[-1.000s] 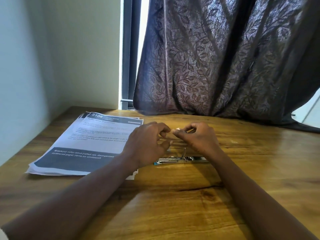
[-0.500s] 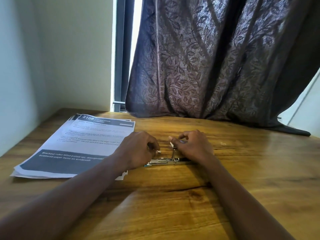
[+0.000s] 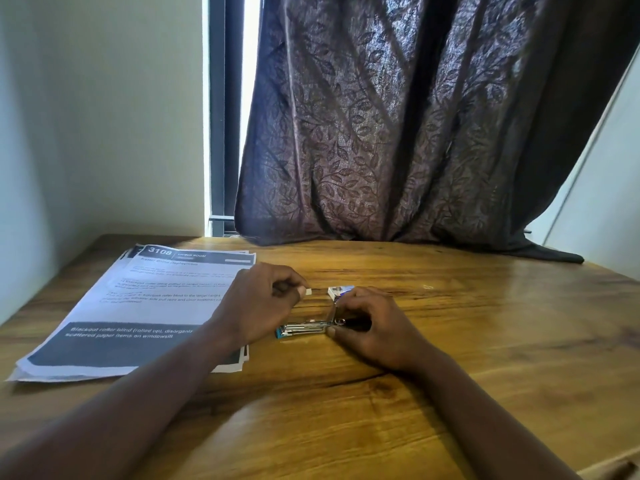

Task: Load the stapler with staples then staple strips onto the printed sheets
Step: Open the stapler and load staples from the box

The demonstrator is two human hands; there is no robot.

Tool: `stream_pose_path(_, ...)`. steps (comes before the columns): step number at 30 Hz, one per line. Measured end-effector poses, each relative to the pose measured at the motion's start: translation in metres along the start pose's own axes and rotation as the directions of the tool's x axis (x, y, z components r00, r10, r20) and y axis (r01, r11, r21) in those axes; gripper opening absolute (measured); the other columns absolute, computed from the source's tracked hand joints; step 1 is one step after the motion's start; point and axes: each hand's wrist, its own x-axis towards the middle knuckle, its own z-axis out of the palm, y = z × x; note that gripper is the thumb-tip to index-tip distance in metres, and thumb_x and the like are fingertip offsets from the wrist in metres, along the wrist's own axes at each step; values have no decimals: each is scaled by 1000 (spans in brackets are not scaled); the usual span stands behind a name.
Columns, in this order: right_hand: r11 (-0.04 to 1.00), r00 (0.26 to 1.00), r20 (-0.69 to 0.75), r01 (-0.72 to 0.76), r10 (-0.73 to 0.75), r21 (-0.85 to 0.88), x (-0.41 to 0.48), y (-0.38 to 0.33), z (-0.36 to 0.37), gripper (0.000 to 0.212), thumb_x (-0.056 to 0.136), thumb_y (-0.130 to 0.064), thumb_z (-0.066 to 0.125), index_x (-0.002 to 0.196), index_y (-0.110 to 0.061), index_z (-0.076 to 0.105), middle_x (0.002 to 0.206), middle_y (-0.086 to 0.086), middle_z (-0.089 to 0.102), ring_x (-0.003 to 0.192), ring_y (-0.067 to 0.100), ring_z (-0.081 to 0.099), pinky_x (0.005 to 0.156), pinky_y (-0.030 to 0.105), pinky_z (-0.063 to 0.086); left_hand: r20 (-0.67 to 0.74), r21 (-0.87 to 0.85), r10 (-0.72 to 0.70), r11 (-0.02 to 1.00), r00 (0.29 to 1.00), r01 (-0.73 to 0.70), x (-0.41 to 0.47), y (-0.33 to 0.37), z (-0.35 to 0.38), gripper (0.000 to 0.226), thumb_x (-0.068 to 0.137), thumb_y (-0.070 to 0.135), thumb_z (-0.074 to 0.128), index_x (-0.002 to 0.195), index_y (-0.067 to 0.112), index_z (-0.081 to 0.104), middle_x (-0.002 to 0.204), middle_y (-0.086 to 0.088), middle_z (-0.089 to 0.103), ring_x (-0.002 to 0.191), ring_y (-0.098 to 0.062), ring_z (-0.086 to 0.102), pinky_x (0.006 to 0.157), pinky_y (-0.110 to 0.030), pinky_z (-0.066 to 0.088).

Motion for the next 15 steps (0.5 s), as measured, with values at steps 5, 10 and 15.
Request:
stream_pose_path(5,997,998,-67,5,-11,-80,4,-3,2,36,84,-54,62,106,-27,71,98,-14,67,94,4,59,84,36,54,34,-16,19,1000,999,-18,-4,8,0,14,95,24,71,105,31,78,94,20,74,87,4,66,67,-6,42)
stream_pose_path(10,994,985,-170,3,-21,-105,5,-3,2,32,86,-47,67,110,-28,71,101,-14,70,91,5,63,81,37,56,-9,-23,10,1000,1000,-10,-6,10,3,10,90,25,76,99,28,80,85,19,74,79,0,68,72,-20,52)
stream_pose_path(15,994,977,-208,19,-42,-109,5,-10,5,26,86,-37,76,110,-27,72,100,-12,70,86,5,63,79,37,56,-17,-26,7,1000,1000,-8,-7,9,7,9,92,23,75,96,30,79,79,20,74,74,1,69,73,-26,59)
